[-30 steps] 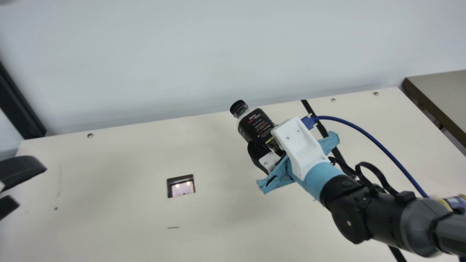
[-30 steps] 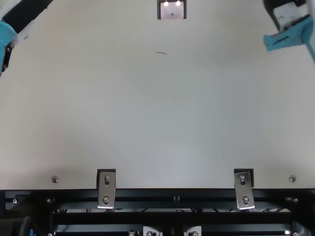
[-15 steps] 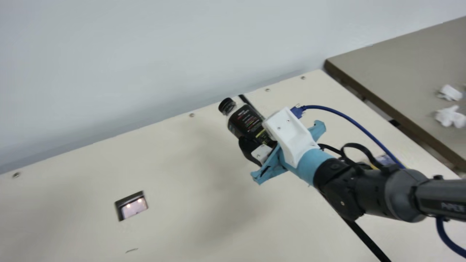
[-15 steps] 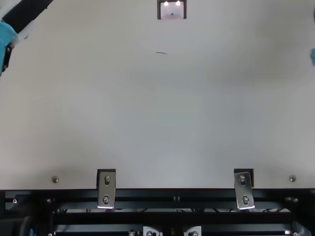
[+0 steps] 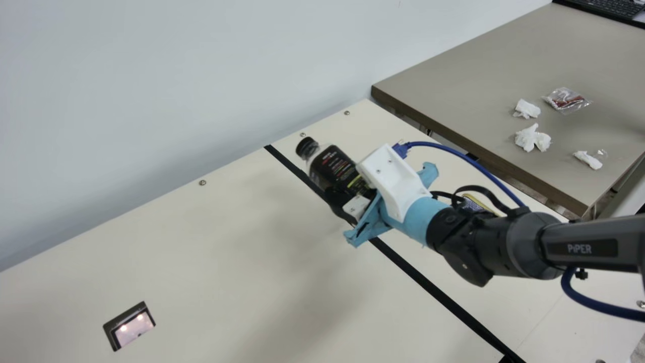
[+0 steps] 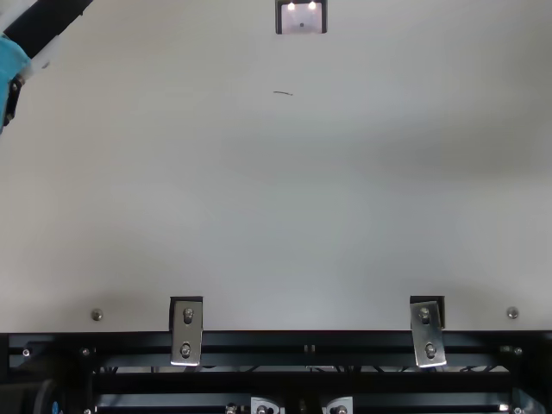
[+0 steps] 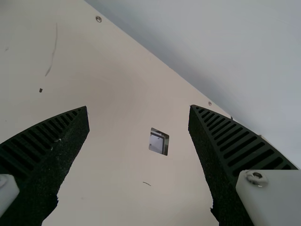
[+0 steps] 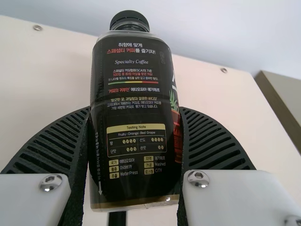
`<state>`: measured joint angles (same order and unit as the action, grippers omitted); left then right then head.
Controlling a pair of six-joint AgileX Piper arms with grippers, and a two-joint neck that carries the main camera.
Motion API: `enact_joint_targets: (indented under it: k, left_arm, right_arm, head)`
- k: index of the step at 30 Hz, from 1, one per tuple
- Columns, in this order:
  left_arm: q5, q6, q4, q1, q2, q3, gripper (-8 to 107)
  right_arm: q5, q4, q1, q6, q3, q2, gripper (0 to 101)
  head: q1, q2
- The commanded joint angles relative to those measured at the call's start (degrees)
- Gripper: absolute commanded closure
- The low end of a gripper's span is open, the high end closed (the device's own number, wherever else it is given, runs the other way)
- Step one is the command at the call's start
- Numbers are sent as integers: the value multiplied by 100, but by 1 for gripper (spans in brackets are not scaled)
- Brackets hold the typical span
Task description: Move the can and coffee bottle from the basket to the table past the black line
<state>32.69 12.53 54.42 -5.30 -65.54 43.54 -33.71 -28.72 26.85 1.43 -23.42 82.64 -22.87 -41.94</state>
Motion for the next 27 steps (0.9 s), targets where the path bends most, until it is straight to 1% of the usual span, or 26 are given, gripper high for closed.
enact_joint_targets:
  k: [1, 8, 14, 20, 27]
  left_arm:
    - [0, 0, 0, 0, 0, 0, 9]
    - [0, 0, 0, 0, 0, 0, 9]
    - [0, 0, 0, 0, 0, 0, 9]
    - [0, 0, 0, 0, 0, 0, 9]
    - [0, 0, 0, 0, 0, 0, 9]
  right_arm:
    - [-16, -144, 382, -27, -6, 33, 101]
    - [-118, -426, 1080, -11, -122, 325, 101]
    - [-126, -491, 1465, 89, -263, 629, 101]
    - [-71, -408, 1622, 214, -355, 856, 101]
    - [-6, -293, 1641, 304, -402, 993, 101]
  head:
    - [-172, -94]
    - [-172, -94]
    - [-172, -94]
    - [-172, -94]
    - [-172, -94]
